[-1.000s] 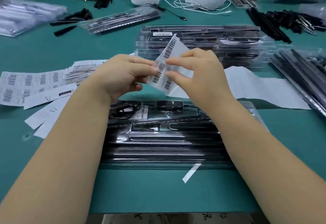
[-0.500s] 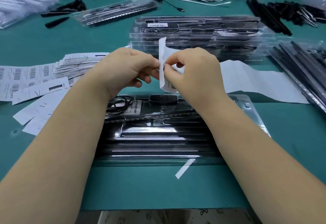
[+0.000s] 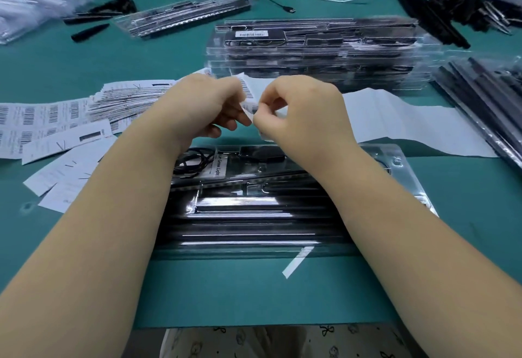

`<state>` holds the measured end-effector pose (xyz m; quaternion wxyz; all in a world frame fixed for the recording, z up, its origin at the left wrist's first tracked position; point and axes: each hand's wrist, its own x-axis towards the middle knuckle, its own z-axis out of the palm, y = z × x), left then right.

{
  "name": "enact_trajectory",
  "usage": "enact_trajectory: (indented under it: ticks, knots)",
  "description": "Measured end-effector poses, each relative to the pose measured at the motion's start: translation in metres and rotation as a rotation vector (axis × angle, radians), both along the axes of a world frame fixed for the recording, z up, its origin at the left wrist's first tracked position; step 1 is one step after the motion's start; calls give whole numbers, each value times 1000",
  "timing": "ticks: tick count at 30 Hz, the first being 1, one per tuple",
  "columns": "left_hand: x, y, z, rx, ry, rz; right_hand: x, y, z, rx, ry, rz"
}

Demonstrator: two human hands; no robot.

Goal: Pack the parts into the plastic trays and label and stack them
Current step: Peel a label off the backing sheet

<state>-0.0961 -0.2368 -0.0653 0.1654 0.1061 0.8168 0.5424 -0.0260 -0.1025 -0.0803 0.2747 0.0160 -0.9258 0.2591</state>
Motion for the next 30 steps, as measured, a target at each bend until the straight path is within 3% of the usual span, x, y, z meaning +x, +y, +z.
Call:
enact_trajectory:
  ticks: [6,10,12,13,15,17,18,20,24,30]
  knots:
    - [-9,-2,-2,-166,29,151,6,-4,2,-280,70,72]
    - [-16,-9,-8,-584,325,245,4,4,8,-706,-35,39]
    - [-20,-14,-10,-679,458,301,2,11,11,-861,-88,-30]
    - [-21,-15,-10,-646,521,342,1,15,10,-911,-130,-59]
    - [-17,-13,-6,-375,624,342,-2,18,7,-996,-215,-100]
    - [-5,-6,2,-49,531,165,-3,19,4,-1064,-255,-126]
    - [2,-4,4,14,448,70,-4,20,3,-1091,-262,-128]
    - [9,1,3,7,353,-47,-5,21,3,-1140,-276,-117]
    - [5,1,3,40,291,-6,-3,22,4,-1140,-309,-106]
    - [10,2,5,-23,248,27,3,37,24,-842,-278,-96]
